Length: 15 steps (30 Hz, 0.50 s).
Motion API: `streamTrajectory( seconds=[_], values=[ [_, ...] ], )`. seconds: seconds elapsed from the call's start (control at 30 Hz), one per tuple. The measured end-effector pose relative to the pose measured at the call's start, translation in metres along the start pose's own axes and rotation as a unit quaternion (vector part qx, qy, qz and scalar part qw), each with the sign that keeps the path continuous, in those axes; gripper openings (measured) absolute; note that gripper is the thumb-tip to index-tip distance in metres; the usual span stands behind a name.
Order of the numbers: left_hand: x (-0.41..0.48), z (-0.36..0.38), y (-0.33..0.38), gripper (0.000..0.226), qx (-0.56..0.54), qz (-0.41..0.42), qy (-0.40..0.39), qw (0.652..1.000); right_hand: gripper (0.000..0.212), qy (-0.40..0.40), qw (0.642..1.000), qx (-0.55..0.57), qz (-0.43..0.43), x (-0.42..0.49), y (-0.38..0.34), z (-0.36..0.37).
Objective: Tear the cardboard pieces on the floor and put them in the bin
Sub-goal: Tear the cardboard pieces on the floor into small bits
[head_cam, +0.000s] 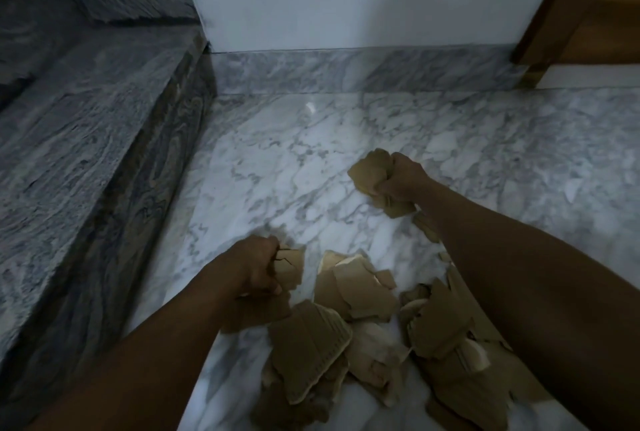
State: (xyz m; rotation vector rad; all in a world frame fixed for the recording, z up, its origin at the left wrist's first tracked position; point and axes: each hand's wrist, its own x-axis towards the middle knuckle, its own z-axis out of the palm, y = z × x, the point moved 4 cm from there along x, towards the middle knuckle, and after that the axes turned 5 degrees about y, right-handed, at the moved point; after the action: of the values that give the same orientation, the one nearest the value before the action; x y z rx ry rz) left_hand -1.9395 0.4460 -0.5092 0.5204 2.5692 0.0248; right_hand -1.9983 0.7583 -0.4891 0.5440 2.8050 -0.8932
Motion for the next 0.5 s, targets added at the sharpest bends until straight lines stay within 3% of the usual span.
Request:
streamTrajectory(
  seconds=[0.07, 0.2, 0.3, 0.37, 0.43, 0.5],
  values=[
    [-0.002, 0.002, 0.002, 0.062, 0.015, -0.01, 0.021, 1.0, 0.069, 0.008, 0.998, 0.065, -0.022, -0.009, 0.004, -0.002],
    [-0.011, -0.003, 0.004, 0.05, 0.012, -0.01, 0.082, 0.996, 0.078, 0.033, 0.983, 0.181, -0.021, -0.028, 0.014, -0.036],
    [-0.015, -0.02, 0.004, 0.044, -0.1, -0.017, 0.159, 0.982, 0.068, 0.012, 0.979, 0.199, 0.031, -0.035, 0.039, -0.07],
    [-0.02, -0.042, 0.011, 0.041, -0.179, -0.018, 0.202, 0.963, 0.076, -0.029, 0.978, 0.192, 0.081, -0.044, 0.059, -0.078],
    [-0.027, -0.064, 0.02, 0.04, -0.236, -0.007, 0.19, 0.953, 0.089, -0.068, 0.979, 0.153, 0.115, -0.057, 0.072, -0.068],
    [-0.04, -0.071, 0.027, 0.032, -0.294, 0.007, 0.104, 0.95, 0.102, -0.077, 0.987, 0.067, 0.121, -0.067, 0.075, -0.048]
  ],
)
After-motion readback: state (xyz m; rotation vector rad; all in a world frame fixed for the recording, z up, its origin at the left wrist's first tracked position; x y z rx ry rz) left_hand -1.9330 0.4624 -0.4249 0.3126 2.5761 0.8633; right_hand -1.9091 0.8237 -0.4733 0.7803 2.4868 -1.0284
